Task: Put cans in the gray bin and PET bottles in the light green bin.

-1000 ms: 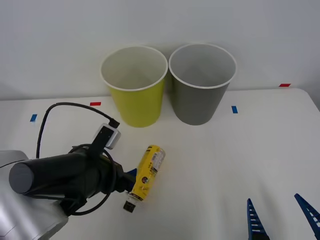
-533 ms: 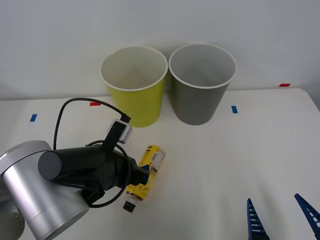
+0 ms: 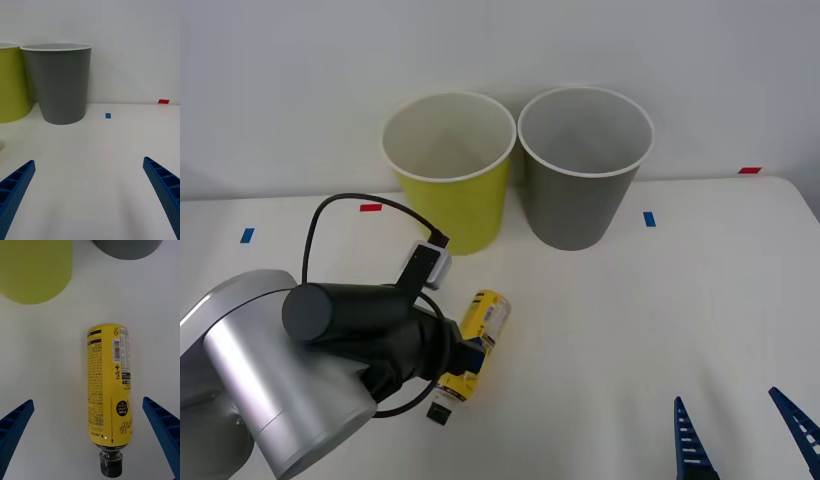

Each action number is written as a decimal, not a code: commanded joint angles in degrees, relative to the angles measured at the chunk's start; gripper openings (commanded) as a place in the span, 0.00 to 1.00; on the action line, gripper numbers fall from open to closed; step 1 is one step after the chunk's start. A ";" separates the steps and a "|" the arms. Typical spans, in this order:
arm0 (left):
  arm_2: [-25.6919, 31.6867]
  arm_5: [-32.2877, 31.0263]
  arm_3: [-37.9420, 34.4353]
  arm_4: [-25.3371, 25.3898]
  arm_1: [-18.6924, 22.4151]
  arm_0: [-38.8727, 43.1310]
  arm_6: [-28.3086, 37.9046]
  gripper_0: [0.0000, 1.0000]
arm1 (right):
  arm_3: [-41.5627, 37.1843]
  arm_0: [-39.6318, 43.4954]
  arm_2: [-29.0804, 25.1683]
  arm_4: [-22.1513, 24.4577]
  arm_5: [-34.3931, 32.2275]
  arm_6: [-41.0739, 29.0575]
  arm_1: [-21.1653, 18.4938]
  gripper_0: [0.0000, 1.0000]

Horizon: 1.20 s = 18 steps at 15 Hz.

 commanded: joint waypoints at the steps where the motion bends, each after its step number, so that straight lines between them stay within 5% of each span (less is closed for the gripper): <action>1: -1.28 4.29 3.56 1.19 -2.01 -5.34 0.42 1.00 | 0.00 0.00 0.00 0.00 0.00 0.00 0.00 1.00; 12: -1.54 10.53 17.80 -0.13 -15.89 -13.25 0.77 1.00 | 0.00 0.00 0.00 0.00 0.00 0.00 0.00 1.00; 18: -3.39 11.50 25.44 -0.48 -19.23 -18.09 0.07 1.00 | 0.00 0.00 0.00 0.00 0.00 0.00 0.00 1.00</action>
